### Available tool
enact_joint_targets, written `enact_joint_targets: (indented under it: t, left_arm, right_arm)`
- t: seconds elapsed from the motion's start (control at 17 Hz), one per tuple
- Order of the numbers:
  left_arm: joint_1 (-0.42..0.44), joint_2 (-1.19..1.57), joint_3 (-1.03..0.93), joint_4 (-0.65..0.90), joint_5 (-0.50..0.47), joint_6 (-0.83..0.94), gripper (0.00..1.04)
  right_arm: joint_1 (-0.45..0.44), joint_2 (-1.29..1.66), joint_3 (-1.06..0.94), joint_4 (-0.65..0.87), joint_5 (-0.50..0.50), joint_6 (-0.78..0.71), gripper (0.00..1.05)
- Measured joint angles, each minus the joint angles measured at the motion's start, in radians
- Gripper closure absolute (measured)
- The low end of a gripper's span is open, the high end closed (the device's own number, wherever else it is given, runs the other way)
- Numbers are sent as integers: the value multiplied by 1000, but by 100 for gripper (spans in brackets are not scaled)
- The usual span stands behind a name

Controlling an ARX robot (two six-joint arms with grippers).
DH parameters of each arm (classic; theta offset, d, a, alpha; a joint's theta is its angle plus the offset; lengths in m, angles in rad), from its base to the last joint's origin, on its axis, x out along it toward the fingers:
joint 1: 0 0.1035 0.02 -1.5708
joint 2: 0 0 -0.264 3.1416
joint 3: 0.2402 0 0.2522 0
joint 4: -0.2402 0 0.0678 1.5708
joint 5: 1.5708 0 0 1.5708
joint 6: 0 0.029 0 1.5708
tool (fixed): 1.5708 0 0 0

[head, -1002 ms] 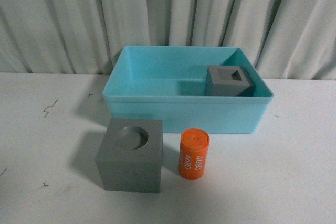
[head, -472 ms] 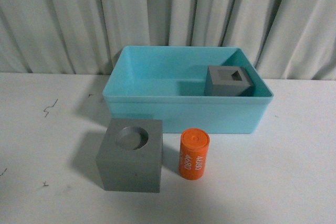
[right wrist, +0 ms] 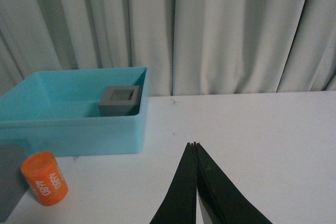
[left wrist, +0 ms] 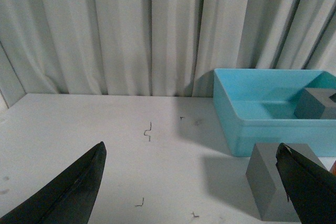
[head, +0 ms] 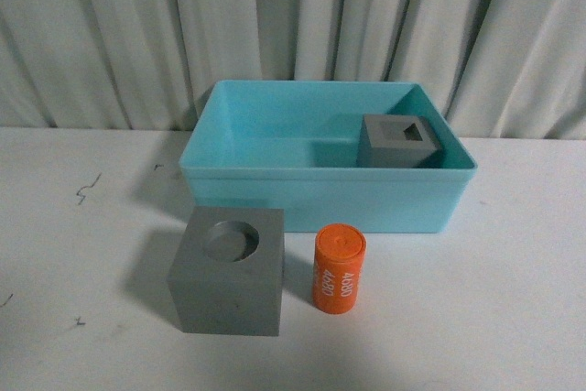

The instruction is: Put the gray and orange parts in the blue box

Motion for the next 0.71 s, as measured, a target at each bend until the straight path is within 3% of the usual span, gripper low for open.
enact_joint_targets:
  t: [0.12,0.35,0.41,0.47,0.53,0.59,0.71]
  left_arm:
    - [0,0,0,0,1,0,7]
    - [0,0,0,0,1,0,7]
    - [-25,81,76,-212,-40,-56,7]
    - [-98,330,198,-375,-105,-152,7]
    - [-187,544,288,-352,-153,-234,7]
    - [-261,690,350,-267,-190,-279,7]
    - [-391,981,486,-87,-235,-302,7]
  right_arm:
    - [0,0,0,9,-1,-1,97]
    - [0,0,0,10,-1,0,46]
    - [0,0,0,9,-1,-1,33]
    - [0,0,0,9,-1,0,22]
    - [4,0,0,10,-1,0,9]
    - [4,0,0,10,0,0,5]
    - [5,0,0,10,-1,0,6]
